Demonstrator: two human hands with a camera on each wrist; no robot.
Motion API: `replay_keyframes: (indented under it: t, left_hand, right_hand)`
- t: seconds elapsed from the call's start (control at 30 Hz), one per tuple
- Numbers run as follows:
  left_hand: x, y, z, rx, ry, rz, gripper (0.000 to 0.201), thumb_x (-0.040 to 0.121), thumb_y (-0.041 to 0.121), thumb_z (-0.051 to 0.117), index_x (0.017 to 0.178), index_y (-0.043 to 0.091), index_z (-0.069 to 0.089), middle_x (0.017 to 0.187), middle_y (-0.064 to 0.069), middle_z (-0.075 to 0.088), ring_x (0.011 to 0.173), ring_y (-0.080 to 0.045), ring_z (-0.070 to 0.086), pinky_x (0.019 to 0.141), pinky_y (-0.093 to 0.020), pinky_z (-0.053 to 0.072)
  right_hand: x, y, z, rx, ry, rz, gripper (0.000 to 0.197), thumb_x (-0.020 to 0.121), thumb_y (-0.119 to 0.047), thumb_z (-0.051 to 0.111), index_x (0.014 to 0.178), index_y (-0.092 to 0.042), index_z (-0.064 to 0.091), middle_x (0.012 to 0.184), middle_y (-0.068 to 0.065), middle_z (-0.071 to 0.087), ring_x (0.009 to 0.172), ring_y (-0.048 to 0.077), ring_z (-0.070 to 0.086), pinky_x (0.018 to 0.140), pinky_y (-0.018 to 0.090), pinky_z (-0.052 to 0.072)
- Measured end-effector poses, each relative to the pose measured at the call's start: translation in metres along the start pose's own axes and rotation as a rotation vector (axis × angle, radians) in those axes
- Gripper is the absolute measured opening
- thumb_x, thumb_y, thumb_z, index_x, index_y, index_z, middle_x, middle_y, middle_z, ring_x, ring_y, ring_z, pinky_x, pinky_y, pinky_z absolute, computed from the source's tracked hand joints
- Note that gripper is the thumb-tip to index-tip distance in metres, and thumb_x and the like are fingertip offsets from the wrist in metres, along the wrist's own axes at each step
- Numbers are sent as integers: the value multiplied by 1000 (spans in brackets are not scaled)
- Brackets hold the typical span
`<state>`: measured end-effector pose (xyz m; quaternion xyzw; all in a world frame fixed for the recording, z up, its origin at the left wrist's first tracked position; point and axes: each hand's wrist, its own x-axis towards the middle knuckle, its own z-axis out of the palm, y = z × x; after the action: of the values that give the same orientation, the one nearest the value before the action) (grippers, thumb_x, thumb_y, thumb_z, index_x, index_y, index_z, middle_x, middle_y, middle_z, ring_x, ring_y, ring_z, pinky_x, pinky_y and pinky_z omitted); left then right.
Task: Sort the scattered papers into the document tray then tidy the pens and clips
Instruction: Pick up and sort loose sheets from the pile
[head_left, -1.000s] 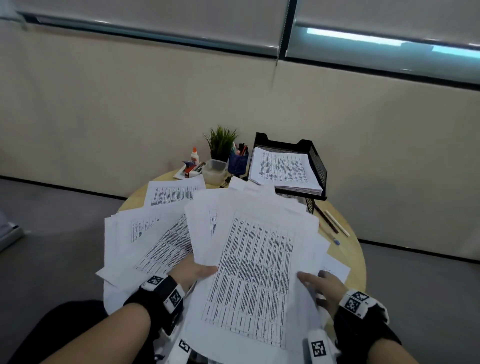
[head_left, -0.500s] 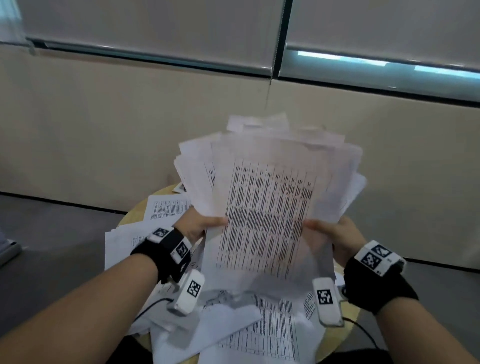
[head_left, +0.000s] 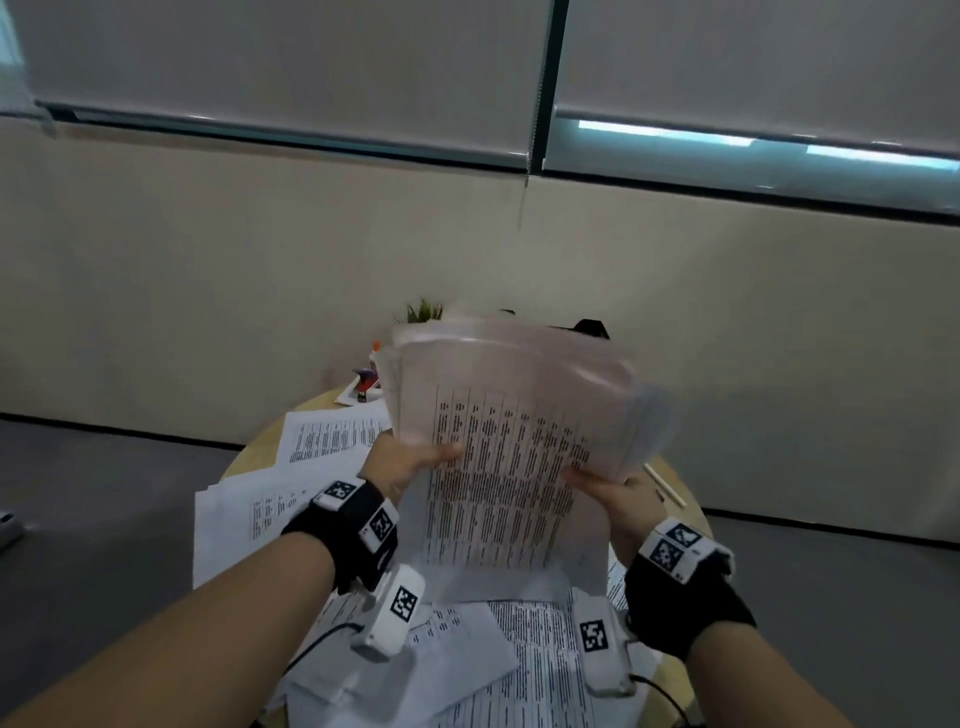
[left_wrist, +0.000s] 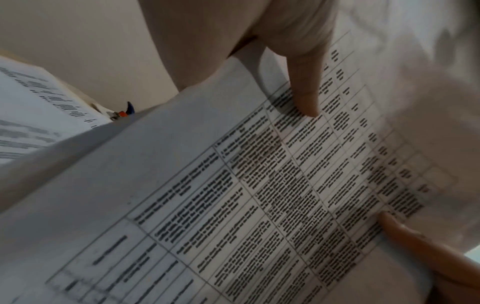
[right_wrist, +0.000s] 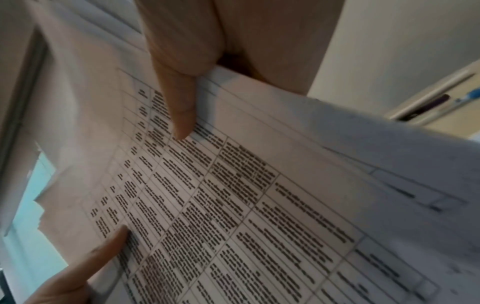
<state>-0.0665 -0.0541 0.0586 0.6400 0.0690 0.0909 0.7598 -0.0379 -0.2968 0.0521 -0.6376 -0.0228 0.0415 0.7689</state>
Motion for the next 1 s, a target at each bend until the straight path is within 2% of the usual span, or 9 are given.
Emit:
replay_keyframes:
  t: [0.13,0.2,0.33,0.43,0.57,0.7,0.77,0.87,1.0]
  left_hand:
    - [6,18,5,-46,-19,60,44,55,24,87,93,18,66,96,-4,73,94,-17,66,70,-29,52]
    - [10,19,5,-12,-15,72,65,41,41,89,97,17,66,99,-5,72,100,-20,65,83,-35,51]
    - [8,2,8,77,-73,-34,88,23,57,88,98,15,66,102,-4,71,105,-23,62,101,-42,42]
    - [2,-9,17,86,-9,-63,63,50,35,89,102,12,64,102,-5,69,106,-25,61,102,-41,41]
    - [6,5,36,-71,137,26,40,68,22,81,103,12,64,98,-4,69,100,-23,62,101,-40,43]
    - [10,16,42,-157,169,35,60,70,39,77,120,14,57,107,-1,65,107,-22,57,103,-38,39]
    - [9,11,36,-113,139,-6,53,69,42,76,113,16,60,105,-2,67,110,-26,59,103,-42,41]
    - [3,-3,30,-24,63,-35,46,79,31,69,118,9,59,107,-3,65,104,-21,60,91,-31,43]
    - [2,-10,29,28,37,-43,41,81,25,70,117,8,59,103,-5,65,100,-20,58,88,-28,41]
  right_hand:
    - [5,-30,1,-11,-22,-97,27,70,-16,79,91,-5,68,92,15,72,82,25,71,77,35,57]
    - [7,-31,-1,12,-21,-113,47,60,-21,82,100,0,69,96,16,73,91,28,71,86,40,55]
    - [5,-8,-8,-102,-13,-65,49,61,-24,86,106,-14,70,103,6,73,100,25,68,94,45,50]
    - [3,7,-6,-88,72,-49,37,59,-21,86,93,-19,72,97,2,75,98,23,66,98,46,47]
    - [-2,-25,8,-89,49,-117,38,71,-28,78,107,-21,68,101,-2,71,101,23,63,85,21,51]
    - [6,-38,9,-62,41,-137,43,72,-35,77,111,-23,65,109,-1,69,105,22,62,105,44,40]
    - [6,-30,7,-110,64,-135,37,72,-29,79,106,-18,66,104,2,71,100,23,64,102,46,43]
    - [1,-22,1,-99,132,-122,26,72,-19,79,93,-21,63,97,8,71,92,27,67,93,52,50]
    - [-3,-31,-4,-164,178,-302,73,70,-31,78,133,-29,39,135,9,53,115,28,58,92,57,49]
